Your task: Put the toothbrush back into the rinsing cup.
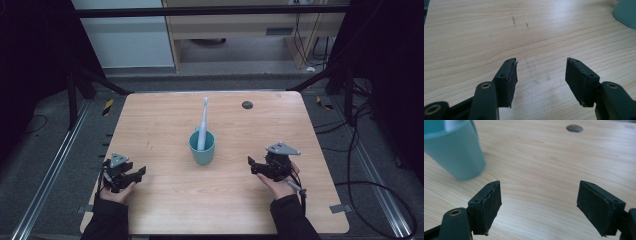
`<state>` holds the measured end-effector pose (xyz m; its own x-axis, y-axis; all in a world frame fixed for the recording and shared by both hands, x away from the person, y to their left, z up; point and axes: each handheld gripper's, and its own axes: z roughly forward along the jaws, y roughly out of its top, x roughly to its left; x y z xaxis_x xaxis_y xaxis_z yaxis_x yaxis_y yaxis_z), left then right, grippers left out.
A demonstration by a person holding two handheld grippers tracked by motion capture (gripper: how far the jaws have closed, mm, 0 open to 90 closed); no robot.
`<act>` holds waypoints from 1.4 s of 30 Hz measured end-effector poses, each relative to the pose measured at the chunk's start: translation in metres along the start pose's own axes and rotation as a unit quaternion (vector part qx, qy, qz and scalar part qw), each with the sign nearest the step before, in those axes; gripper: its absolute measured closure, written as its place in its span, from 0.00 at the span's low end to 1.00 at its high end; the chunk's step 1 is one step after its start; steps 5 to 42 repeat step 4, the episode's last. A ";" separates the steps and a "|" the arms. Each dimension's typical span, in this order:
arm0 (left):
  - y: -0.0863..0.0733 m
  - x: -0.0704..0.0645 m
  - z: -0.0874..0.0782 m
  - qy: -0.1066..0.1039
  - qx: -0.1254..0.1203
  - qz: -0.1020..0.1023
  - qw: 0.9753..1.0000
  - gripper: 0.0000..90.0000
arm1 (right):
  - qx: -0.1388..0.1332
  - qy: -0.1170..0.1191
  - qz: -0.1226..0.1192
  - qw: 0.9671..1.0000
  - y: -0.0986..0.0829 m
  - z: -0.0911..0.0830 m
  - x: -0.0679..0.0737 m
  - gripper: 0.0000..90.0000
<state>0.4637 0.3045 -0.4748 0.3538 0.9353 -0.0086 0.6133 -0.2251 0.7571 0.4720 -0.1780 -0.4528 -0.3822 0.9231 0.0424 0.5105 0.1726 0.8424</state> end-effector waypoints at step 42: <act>0.000 0.001 0.000 -0.001 -0.001 0.000 1.000 0.47 | 0.026 -0.022 -0.016 0.999 -0.011 -0.003 -0.012 0.20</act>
